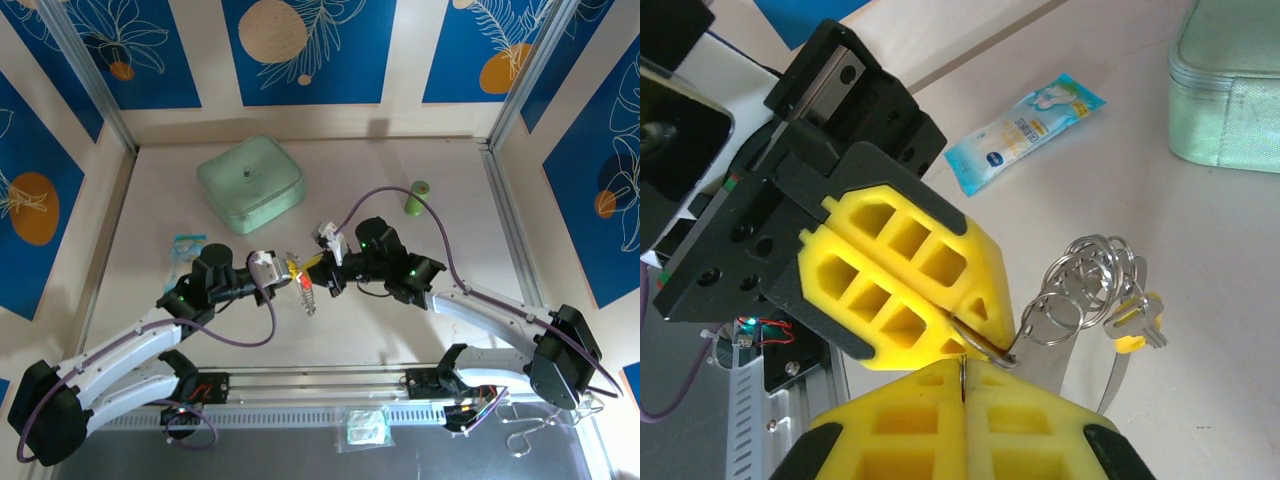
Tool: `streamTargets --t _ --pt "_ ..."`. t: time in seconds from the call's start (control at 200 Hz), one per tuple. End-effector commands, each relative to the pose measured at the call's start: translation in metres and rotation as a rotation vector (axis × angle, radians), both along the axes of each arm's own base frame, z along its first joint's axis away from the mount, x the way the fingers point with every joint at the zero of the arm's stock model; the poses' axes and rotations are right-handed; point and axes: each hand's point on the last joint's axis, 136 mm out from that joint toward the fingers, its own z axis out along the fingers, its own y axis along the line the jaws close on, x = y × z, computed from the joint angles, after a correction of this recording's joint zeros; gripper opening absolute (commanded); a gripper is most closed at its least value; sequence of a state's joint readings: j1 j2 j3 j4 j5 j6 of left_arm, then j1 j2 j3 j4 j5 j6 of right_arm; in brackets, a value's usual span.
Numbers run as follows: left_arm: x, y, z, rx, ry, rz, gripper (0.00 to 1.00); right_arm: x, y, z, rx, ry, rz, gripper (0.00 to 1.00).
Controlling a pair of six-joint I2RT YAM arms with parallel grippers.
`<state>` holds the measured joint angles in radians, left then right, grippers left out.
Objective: Put the keys on the keyring
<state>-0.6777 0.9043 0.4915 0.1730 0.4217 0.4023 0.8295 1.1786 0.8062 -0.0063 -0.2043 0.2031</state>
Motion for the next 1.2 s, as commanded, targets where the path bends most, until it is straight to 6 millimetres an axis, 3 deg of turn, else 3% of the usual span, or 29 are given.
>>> streamTargets --t 0.0,0.45,0.96,1.195 --pt "-0.009 -0.006 0.017 -0.051 -0.048 -0.059 0.00 0.009 0.001 0.012 0.029 -0.014 -0.034 0.00" --pt "-0.022 -0.009 0.026 -0.102 -0.050 -0.124 0.00 0.017 -0.006 0.007 -0.002 -0.004 -0.092 0.00" --pt "-0.018 -0.005 0.034 -0.126 -0.107 -0.087 0.00 0.020 -0.010 0.002 -0.032 0.047 -0.128 0.00" --pt "-0.007 -0.005 0.032 -0.101 0.027 -0.024 0.00 -0.006 -0.001 0.035 0.026 -0.109 0.023 0.00"
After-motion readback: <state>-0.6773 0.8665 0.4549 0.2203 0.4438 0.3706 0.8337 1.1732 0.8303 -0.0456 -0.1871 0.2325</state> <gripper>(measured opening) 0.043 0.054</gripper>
